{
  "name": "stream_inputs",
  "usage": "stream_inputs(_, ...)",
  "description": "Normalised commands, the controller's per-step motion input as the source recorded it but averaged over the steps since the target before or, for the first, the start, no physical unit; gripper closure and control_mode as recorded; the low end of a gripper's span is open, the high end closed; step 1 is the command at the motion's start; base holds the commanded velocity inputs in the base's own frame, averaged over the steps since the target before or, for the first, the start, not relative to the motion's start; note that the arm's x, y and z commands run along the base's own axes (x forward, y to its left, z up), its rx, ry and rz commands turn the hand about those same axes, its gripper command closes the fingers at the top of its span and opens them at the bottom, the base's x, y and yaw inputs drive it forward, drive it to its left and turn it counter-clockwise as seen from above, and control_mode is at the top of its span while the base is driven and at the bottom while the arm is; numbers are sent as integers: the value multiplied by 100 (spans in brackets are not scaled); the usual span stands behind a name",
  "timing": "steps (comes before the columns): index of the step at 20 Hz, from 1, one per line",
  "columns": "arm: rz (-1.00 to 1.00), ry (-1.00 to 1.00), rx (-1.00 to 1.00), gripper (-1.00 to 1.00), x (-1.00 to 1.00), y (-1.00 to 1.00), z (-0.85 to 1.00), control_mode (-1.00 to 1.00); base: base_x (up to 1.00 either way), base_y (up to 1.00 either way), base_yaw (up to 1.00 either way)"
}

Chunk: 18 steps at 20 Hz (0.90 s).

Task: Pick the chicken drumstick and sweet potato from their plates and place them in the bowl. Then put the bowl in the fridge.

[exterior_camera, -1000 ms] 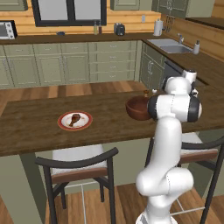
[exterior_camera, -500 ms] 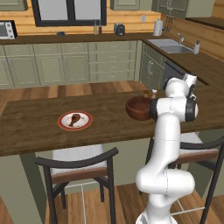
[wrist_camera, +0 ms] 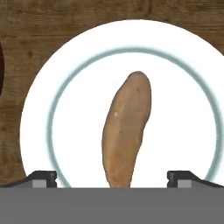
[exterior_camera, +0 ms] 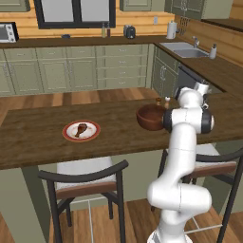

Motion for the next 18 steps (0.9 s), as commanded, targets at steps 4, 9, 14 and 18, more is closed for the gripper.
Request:
stream_inputs(4,0,0,-2,-100,28,0,-30,-100,0,0,0)
stream_inputs(9,0,0,0,-100,21,0,-19,-100,0,0,0)
stream_inputs(14,0,0,-1,-100,22,0,-12,-100,0,0,0)
stream_inputs(18,0,0,-2,100,3,-4,-7,-100,0,0,0)
